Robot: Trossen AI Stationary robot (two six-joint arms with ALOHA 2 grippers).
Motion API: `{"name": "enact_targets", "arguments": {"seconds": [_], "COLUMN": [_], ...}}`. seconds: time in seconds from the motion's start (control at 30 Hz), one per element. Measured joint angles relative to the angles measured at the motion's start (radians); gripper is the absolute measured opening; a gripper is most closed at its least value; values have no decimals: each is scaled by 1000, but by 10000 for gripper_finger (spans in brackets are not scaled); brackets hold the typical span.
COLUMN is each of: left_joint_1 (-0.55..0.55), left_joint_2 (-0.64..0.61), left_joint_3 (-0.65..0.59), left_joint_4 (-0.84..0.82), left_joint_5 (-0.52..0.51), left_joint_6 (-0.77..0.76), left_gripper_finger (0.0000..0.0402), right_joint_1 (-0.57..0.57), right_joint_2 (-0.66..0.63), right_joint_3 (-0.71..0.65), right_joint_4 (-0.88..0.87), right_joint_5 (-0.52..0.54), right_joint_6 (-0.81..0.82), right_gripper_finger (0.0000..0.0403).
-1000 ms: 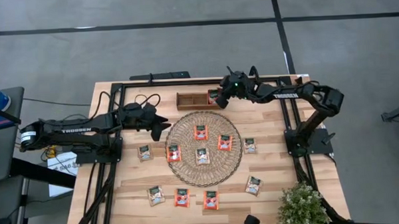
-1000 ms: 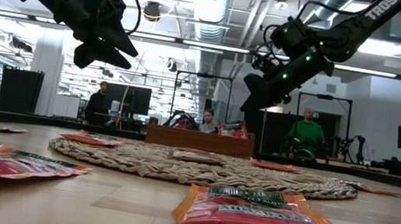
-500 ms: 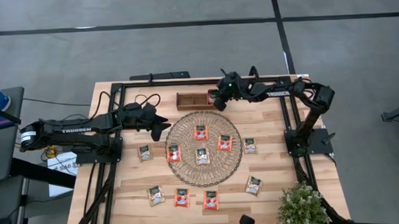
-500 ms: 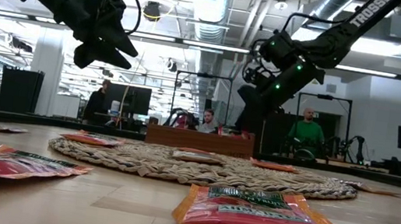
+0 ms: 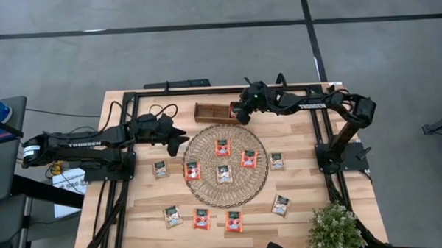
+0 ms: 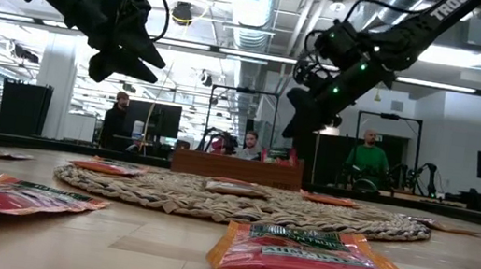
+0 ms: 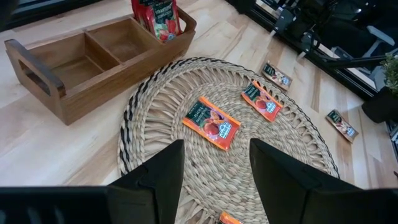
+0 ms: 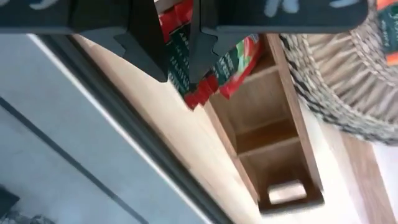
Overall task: Pick & Place Tea
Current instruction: Adjust the wooden organizer
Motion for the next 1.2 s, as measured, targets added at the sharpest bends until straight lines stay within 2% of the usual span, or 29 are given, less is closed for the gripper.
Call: {"name": "enact_targets", "arguments": {"seconds": [0.13,0.33,0.53,0.77,1.03,1.2], "left_joint_1": [0,0,0,0,0,0], "left_joint_2": [0,0,0,0,0,0], "left_joint_3": [0,0,0,0,0,0], "left_joint_4": [0,0,0,0,0,0], "left_joint_5": [0,0,0,0,0,0], "left_joint_6": [-1,-1,-1,-1,1,14], "left_gripper_finger": [174,174,174,174,174,174], "right_joint_1": [6,27,68,92,130,163], "right_joint_2": [-31,-38,-38,-38,-38,-38], "right_joint_3": [1,1,1,1,0,0], "right_joint_4": [-56,-197,-216,-308,-368,-339], "right_joint_5": [-11,-232,-313,-285,-275,-147], "right_joint_6": [-1,-17,-53,-53,-45,-38], "right_gripper_finger": [58,58,59,51,4,2]}}
